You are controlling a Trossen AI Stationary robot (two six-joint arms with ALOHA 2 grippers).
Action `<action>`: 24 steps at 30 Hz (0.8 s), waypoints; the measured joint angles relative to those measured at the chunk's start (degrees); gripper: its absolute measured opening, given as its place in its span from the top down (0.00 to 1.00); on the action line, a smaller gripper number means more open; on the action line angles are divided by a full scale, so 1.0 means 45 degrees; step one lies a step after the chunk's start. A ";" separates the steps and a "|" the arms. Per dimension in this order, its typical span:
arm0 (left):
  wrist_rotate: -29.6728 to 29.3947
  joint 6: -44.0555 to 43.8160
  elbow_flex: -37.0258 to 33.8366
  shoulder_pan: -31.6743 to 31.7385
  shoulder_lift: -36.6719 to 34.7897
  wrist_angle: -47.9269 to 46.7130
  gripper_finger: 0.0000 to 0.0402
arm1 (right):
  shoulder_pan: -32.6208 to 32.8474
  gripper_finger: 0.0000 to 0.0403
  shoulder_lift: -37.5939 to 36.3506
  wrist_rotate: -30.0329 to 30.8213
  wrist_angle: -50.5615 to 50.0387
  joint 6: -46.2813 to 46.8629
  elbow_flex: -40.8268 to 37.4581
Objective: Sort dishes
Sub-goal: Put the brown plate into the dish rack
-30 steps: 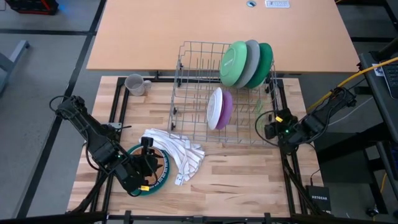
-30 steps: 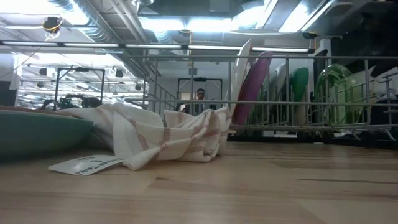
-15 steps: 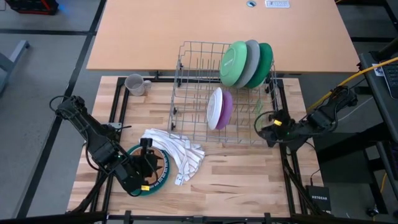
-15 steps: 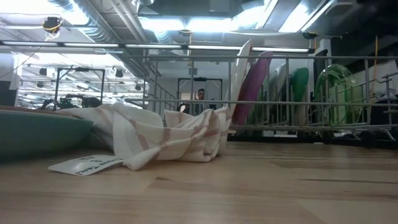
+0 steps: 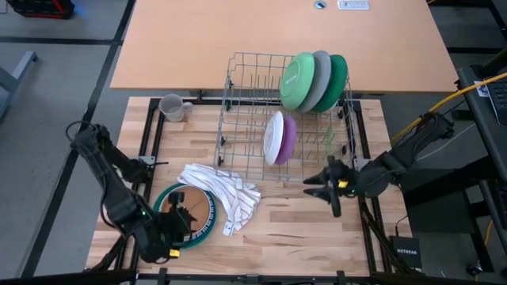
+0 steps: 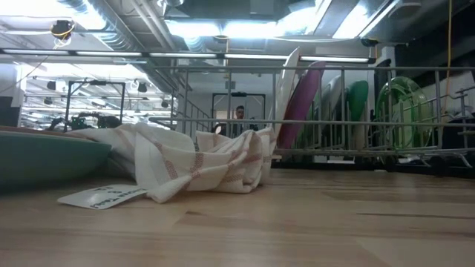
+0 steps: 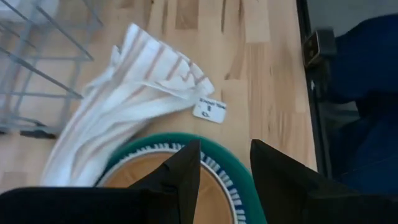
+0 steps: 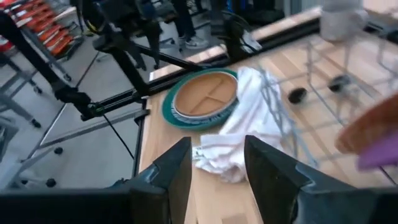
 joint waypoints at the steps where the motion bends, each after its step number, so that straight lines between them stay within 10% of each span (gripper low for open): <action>1: 0.0044 -0.0134 0.0000 -0.0135 0.0197 -0.0012 0.68 | 0.0003 0.63 0.0253 -0.0017 0.0318 -0.0263 0.0000; 24: 0.2164 -0.1312 -0.0010 -0.0733 0.4431 -0.1474 0.68 | -0.1687 0.63 0.3989 -0.1322 0.1924 -0.4284 0.0000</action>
